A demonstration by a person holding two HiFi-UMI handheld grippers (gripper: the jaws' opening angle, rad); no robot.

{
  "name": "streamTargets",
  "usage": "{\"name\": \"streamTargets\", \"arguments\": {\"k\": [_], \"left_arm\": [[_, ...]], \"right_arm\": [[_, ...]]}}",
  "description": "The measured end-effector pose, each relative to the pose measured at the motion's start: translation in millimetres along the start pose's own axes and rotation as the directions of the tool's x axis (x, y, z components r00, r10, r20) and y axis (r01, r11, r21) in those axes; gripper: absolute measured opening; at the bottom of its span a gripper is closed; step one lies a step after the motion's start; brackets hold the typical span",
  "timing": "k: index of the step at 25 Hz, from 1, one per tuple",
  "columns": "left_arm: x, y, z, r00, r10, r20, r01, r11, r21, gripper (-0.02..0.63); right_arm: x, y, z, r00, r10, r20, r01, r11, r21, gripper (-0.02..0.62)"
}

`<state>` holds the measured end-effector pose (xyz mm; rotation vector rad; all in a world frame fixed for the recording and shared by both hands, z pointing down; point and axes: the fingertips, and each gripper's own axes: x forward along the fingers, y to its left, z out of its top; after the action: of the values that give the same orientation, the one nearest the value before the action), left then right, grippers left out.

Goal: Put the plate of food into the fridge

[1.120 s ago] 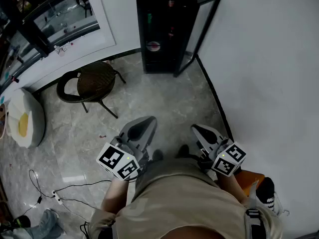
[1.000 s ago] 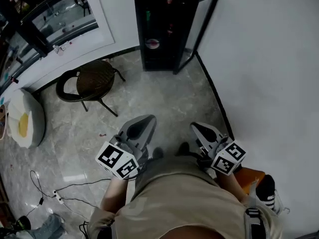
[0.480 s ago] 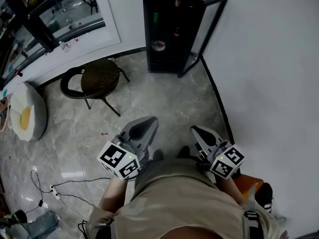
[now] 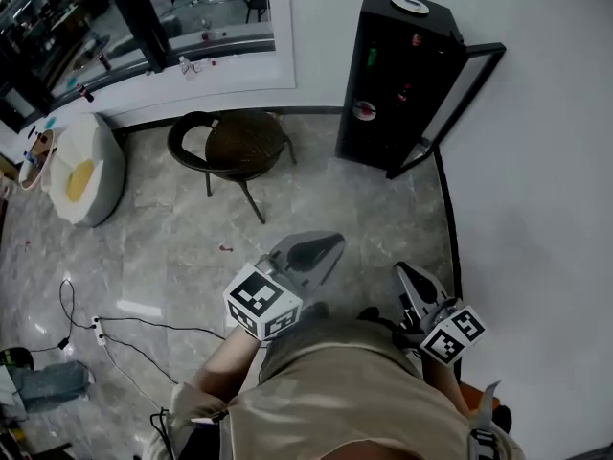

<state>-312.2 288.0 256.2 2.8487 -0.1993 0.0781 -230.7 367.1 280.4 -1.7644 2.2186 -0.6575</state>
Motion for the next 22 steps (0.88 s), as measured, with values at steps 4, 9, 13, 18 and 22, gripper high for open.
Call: {"name": "streamTargets", "arguments": {"k": [4, 9, 13, 18, 22], "left_arm": [[-15.3, 8.5, 1.9, 0.999, 0.031, 0.019, -0.031, 1.000, 0.001, 0.012], [-26.9, 15.4, 0.3, 0.998, 0.056, 0.029, -0.055, 0.998, -0.030, 0.012], [-21.1, 16.5, -5.8, 0.997, 0.073, 0.032, -0.071, 0.997, -0.035, 0.012], [-14.3, 17.6, -3.1, 0.996, 0.089, 0.015, -0.088, 0.996, -0.026, 0.012], [4.3, 23.6, -1.4, 0.993, 0.114, 0.003, -0.114, 0.993, -0.032, 0.012]], "right_arm": [[12.4, 4.9, -6.2, 0.999, 0.032, -0.016, -0.032, 0.999, 0.015, 0.023], [22.8, 10.5, -12.7, 0.997, 0.057, -0.058, -0.056, 0.998, 0.019, 0.023], [26.3, -4.2, -16.6, 0.996, 0.072, -0.059, -0.069, 0.996, 0.055, 0.023], [34.8, -9.4, -13.2, 0.991, 0.109, -0.075, -0.105, 0.993, 0.058, 0.023], [36.3, -28.9, -7.0, 0.990, 0.114, -0.077, -0.108, 0.990, 0.085, 0.023]]}}
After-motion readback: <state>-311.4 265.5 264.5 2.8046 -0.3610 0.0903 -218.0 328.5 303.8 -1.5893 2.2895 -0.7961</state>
